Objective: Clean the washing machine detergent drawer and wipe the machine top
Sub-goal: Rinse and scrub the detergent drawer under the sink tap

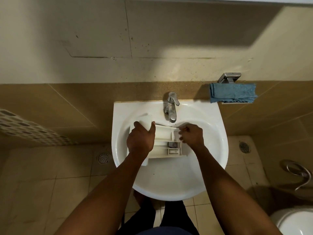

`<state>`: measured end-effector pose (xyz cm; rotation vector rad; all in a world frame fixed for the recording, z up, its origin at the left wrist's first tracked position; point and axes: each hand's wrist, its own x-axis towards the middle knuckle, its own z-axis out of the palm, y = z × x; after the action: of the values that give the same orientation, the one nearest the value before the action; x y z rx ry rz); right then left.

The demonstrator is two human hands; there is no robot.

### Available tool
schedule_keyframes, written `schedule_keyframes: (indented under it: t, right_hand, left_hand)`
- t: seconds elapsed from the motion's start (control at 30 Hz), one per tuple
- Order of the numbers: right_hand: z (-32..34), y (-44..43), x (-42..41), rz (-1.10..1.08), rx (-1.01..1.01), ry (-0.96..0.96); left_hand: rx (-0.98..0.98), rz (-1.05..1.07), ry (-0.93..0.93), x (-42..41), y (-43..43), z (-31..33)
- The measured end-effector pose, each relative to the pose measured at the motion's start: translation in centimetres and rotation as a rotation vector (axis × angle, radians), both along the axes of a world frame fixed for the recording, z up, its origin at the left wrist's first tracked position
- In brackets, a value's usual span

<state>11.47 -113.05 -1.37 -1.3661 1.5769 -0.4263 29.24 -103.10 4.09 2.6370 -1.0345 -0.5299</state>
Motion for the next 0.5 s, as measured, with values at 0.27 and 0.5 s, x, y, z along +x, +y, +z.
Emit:
schedule_keyframes:
  t: [0.27,0.5]
  right_hand:
    - [3.3,-2.5,5.2,-0.268,0.552,-0.744]
    - [3.6,-2.7,5.4,-0.222,0.672,-0.783]
  left_hand:
    - [-0.068,0.039,0.029,0.2,0.1,0.1]
    - [-0.059,0.057,0.136,0.6,0.3,-0.4]
